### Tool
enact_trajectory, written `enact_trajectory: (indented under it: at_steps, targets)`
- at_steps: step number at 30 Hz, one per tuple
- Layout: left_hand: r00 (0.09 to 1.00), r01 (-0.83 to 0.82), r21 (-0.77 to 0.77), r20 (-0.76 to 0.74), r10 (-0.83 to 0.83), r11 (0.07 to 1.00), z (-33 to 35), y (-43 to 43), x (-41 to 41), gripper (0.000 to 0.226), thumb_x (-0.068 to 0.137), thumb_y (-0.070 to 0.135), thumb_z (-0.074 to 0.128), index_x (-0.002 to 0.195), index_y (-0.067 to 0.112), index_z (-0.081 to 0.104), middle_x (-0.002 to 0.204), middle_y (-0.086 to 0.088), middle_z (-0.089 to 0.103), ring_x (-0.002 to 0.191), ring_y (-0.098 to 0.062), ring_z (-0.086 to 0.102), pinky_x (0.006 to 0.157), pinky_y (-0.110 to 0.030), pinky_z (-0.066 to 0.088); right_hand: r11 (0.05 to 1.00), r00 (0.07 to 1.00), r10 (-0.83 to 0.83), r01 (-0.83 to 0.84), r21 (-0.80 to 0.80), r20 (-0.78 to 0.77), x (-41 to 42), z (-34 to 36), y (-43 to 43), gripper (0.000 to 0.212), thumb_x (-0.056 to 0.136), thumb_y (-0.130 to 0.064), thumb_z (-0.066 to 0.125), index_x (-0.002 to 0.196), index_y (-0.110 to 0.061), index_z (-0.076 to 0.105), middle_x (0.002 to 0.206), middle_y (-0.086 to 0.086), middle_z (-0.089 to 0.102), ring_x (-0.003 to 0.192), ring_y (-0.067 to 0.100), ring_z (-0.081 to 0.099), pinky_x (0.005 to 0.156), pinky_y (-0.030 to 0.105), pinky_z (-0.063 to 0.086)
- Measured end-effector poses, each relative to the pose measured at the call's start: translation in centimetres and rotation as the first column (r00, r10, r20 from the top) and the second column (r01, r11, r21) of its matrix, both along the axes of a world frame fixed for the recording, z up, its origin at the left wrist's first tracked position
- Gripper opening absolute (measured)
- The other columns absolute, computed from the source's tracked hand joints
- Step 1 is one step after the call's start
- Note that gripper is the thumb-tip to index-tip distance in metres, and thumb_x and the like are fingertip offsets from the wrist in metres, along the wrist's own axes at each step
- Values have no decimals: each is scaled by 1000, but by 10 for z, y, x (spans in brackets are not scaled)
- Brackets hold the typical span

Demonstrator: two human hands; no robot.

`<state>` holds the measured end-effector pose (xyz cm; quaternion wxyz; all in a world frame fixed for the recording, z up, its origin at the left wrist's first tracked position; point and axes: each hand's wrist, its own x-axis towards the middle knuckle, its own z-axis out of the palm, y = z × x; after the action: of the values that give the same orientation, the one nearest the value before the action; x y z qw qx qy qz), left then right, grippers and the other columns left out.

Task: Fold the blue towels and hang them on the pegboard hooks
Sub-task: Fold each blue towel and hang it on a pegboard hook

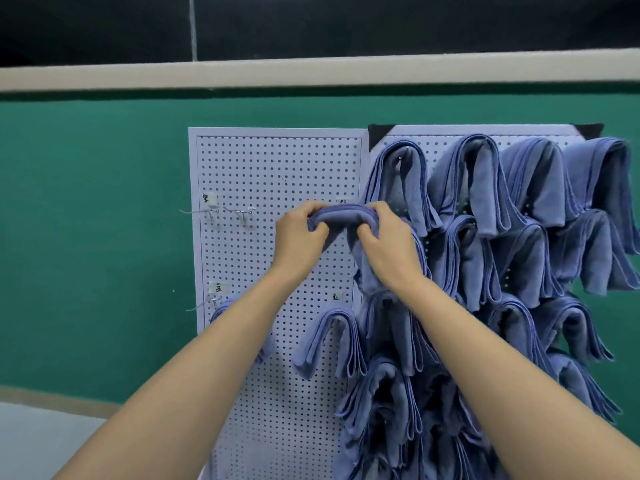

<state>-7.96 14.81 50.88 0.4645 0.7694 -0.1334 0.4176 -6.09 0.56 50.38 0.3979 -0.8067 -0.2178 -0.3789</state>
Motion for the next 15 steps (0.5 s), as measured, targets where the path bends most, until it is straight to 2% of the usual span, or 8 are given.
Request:
enact_trajectory:
  at_steps: [3, 6, 8, 11, 13, 14, 15]
  targets:
    - [998, -28, -7, 64, 28, 1000, 28, -4, 21, 35, 83, -5, 47, 107, 9, 69, 93, -1, 68, 83, -12, 58, 67, -11, 43, 995, 1000, -15, 15, 95, 0, 16, 25, 8, 23, 93, -15, 46, 116, -13, 51, 104, 9, 61, 89, 26, 56, 73, 39, 46]
    - [999, -12, -46, 35, 14, 999, 41, -7, 50, 39, 83, -8, 45, 111, 6, 67, 100, -5, 68, 86, -13, 58, 74, -15, 47, 987, 994, -8, 25, 156, -109, 39, 34, 18, 29, 93, -7, 46, 122, -10, 48, 112, 12, 58, 91, 27, 53, 71, 34, 41]
    - [1000, 2, -83, 13, -1, 997, 41, -7, 69, 40, 83, -10, 43, 113, 4, 65, 104, -9, 68, 87, -15, 59, 77, -21, 51, 988, 984, -24, 50, 147, -174, 54, 35, 24, 34, 93, -1, 44, 126, -8, 45, 117, 15, 56, 97, 29, 53, 74, 34, 39]
    - [1000, 9, -118, -6, -10, 993, 33, -9, 90, 43, 83, -11, 41, 115, 5, 64, 106, -10, 67, 86, -15, 59, 70, -16, 49, 986, 979, -55, 84, 142, -198, 74, 32, 28, 38, 92, 4, 40, 128, -6, 44, 124, 18, 53, 106, 32, 51, 79, 34, 39]
    - [1000, 20, -127, -22, -23, 992, 23, -10, 103, 45, 83, -12, 41, 116, 7, 64, 107, -9, 67, 89, -16, 59, 77, -20, 51, 985, 975, -85, 113, 129, -206, 84, 28, 28, 43, 91, 6, 38, 131, -6, 43, 127, 19, 52, 111, 33, 50, 82, 34, 39]
    - [999, 23, -129, -23, -26, 991, 17, -11, 108, 46, 82, -13, 40, 116, 7, 64, 107, -9, 67, 90, -16, 59, 78, -19, 50, 985, 975, -99, 125, 119, -198, 88, 25, 29, 45, 90, 8, 38, 132, -6, 43, 128, 19, 51, 112, 33, 50, 84, 35, 39]
    - [1000, 18, -129, -19, -21, 992, 11, -12, 112, 47, 82, -14, 40, 115, 7, 64, 107, -8, 67, 90, -15, 58, 75, -11, 47, 986, 977, -114, 134, 104, -180, 91, 22, 29, 46, 90, 8, 39, 133, -7, 43, 129, 18, 51, 113, 33, 49, 86, 35, 39]
